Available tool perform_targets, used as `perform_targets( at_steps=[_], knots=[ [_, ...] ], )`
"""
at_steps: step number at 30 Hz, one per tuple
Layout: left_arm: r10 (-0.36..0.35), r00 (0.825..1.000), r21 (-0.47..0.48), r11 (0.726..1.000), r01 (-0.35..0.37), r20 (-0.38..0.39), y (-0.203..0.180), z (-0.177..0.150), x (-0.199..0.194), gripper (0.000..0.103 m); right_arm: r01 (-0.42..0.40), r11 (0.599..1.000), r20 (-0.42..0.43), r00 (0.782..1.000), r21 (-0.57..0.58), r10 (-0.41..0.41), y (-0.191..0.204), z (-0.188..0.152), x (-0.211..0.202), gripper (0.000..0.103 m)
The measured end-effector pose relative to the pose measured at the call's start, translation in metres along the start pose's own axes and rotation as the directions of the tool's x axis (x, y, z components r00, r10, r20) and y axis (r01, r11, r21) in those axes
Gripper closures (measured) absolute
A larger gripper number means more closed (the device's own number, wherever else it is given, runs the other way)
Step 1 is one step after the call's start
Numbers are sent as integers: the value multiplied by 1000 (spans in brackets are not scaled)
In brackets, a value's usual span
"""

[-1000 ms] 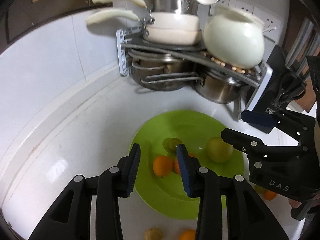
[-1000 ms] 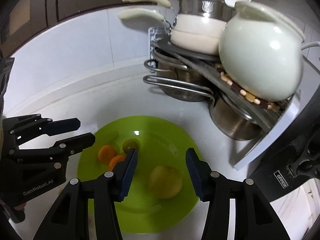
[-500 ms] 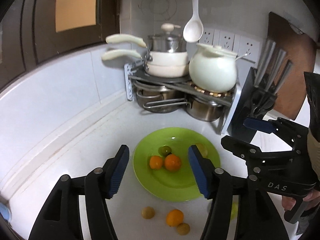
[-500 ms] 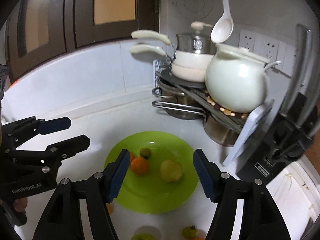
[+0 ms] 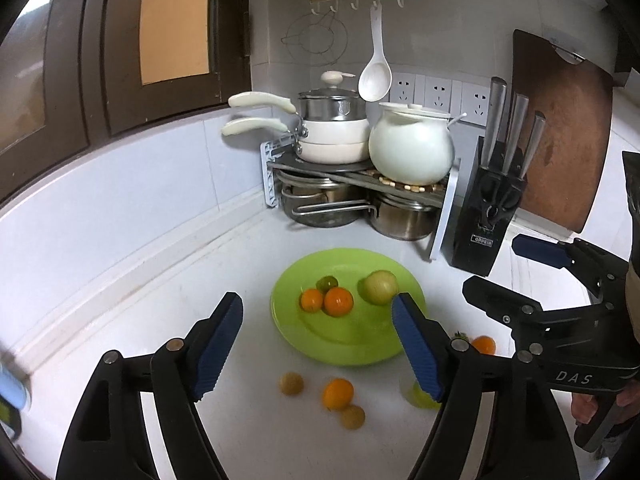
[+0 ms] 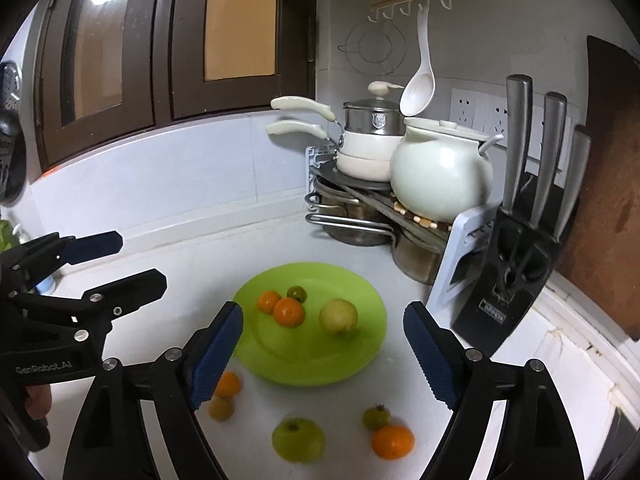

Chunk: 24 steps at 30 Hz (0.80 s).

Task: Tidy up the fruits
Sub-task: 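Withdraw both open tools from the plate toward the remaining fruits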

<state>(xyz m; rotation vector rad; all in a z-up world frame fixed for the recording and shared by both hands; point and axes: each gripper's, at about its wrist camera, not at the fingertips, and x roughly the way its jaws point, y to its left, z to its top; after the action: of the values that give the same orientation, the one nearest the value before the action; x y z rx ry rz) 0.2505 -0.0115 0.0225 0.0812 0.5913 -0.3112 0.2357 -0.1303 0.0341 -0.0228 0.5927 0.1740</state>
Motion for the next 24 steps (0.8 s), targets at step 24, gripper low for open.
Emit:
perform_targets(
  at_steps=[24],
  knots=[
    [-10,994,36,999,14,-108,-14,-89,11,23,-28,998,-123,992,-54,21,11,-80,0,20]
  ],
)
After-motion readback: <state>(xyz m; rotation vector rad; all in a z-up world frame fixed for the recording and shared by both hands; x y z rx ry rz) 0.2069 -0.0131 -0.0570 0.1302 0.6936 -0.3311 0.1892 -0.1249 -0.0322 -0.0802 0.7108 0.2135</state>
